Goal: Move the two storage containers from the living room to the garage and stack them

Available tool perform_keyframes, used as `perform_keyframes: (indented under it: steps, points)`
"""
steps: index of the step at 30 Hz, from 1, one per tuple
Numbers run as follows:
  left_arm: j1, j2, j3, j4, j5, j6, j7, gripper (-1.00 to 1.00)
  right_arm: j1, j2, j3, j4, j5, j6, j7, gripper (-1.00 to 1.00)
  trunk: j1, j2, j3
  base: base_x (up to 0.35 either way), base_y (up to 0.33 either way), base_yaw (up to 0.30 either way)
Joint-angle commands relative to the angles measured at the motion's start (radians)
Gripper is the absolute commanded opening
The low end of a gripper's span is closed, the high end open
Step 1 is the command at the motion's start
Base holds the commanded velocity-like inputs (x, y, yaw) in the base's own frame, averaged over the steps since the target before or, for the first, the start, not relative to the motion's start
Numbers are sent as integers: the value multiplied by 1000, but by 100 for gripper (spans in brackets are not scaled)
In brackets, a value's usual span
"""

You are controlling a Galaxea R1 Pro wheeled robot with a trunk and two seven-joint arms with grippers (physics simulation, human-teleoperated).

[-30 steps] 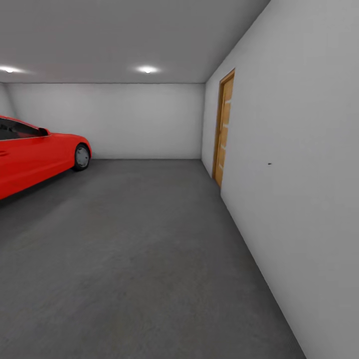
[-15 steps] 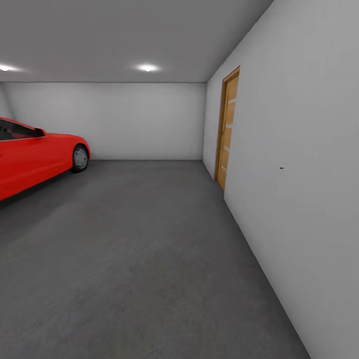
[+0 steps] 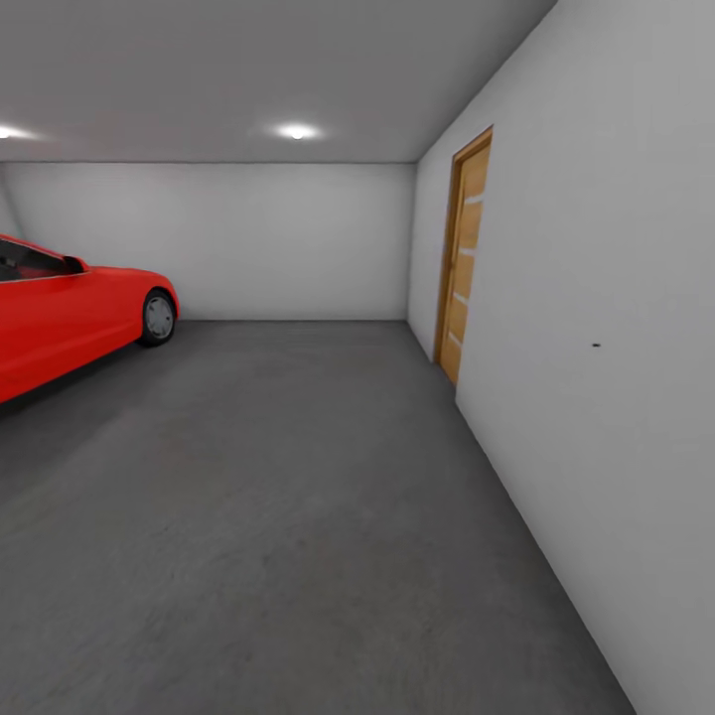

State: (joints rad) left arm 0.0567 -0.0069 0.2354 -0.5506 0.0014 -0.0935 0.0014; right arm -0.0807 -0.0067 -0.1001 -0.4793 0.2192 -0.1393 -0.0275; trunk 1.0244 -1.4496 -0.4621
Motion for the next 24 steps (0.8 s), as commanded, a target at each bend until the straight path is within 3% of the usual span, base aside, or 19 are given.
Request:
perform_keyframes:
  steps: [1, 24]
  points:
    - [0, -1, 2, -1, 0, -2, 0, 100, -1, 1, -4, 1, 11, -3, -2, 100, 1, 0, -1, 322, 152, 0]
    - [0, -1, 4, -1, 0, -3, 1, 100, -1, 1, -4, 1, 9, -3, -2, 100, 1, 0, -1, 322, 139, 0]
